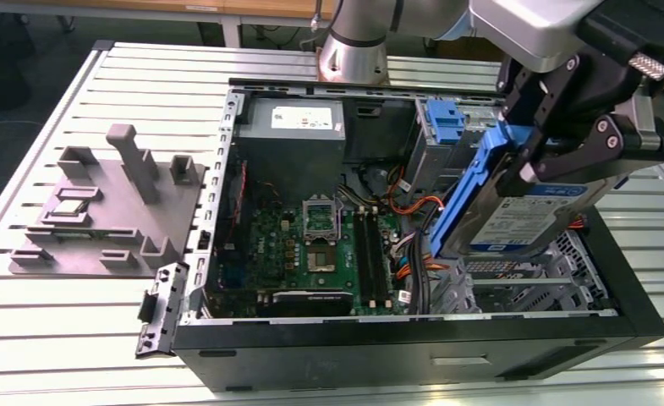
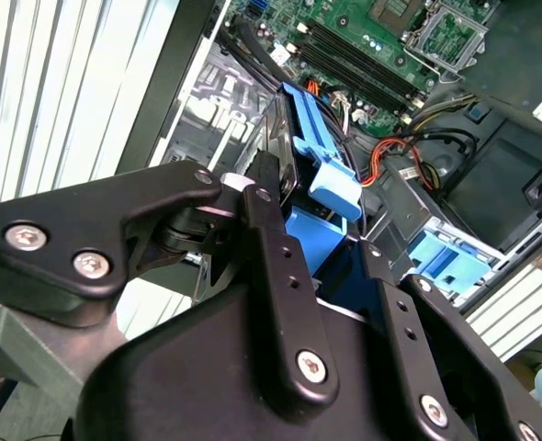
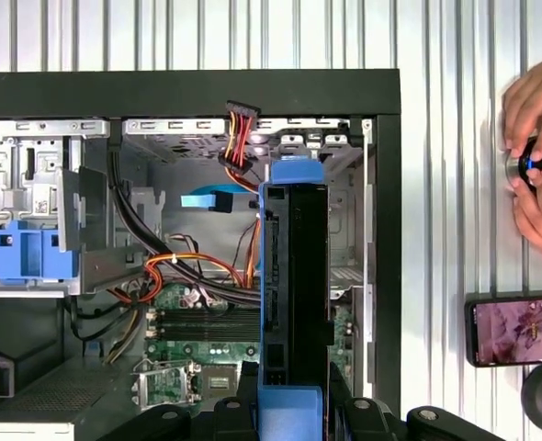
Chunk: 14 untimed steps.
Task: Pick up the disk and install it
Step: 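Insert the disk into the insertion slot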
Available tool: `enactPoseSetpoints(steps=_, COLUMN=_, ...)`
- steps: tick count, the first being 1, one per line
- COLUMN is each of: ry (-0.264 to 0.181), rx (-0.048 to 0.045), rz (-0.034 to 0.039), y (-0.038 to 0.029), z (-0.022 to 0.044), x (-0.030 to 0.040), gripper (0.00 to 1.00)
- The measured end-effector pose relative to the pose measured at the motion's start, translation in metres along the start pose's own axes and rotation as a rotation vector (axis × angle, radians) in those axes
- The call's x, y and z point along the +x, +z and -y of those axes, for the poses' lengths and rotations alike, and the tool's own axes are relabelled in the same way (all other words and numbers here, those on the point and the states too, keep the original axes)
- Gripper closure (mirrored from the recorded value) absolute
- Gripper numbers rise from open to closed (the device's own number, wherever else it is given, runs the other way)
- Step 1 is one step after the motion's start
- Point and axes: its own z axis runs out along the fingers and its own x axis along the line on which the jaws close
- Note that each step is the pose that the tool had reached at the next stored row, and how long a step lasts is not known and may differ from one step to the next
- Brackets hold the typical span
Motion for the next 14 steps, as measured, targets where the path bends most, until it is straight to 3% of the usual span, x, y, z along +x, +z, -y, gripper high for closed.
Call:
enactPoseSetpoints(steps=3, ry=-0.002, rx=-0.0055, rz=-0.0002, y=0.0004, z=-0.0002, x=-0.0011, gripper=0.64)
enactPoseSetpoints(steps=14, ry=-0.002, rx=-0.0059, rz=-0.0001, y=0.0017, z=-0.0039, x=-0.0014, gripper=0.64)
